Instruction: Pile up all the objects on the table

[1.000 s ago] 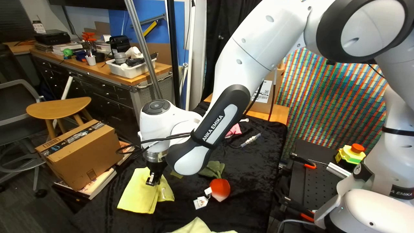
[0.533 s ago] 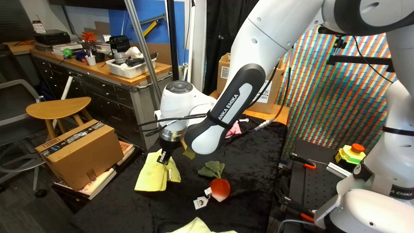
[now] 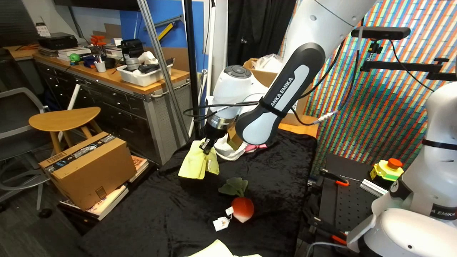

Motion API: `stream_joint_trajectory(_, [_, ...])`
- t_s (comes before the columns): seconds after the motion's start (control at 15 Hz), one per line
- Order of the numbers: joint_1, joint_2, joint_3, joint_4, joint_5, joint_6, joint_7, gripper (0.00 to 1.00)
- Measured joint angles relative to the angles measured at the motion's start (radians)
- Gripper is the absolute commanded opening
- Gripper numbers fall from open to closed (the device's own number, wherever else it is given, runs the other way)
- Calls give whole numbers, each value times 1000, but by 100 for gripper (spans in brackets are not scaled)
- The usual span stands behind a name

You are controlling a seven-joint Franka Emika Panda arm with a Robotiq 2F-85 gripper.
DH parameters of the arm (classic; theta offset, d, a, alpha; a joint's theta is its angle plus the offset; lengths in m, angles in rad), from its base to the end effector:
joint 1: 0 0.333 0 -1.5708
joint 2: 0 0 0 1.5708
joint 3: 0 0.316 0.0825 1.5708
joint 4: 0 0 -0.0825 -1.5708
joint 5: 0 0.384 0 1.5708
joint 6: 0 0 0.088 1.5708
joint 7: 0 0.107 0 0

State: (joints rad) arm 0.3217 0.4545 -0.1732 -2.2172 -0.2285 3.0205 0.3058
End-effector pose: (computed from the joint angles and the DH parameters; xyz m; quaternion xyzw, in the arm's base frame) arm 0.5694 0.1027 0.2068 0.9816 0.0470 0.1828 0.0286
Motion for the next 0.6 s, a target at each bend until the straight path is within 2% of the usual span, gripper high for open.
stream_joint_trajectory(0.27, [49,-85,-139,-97,-8,3,86,3])
stream_joint_trajectory(0.6, [215,-133,-399,-175,-98,-5,291,3])
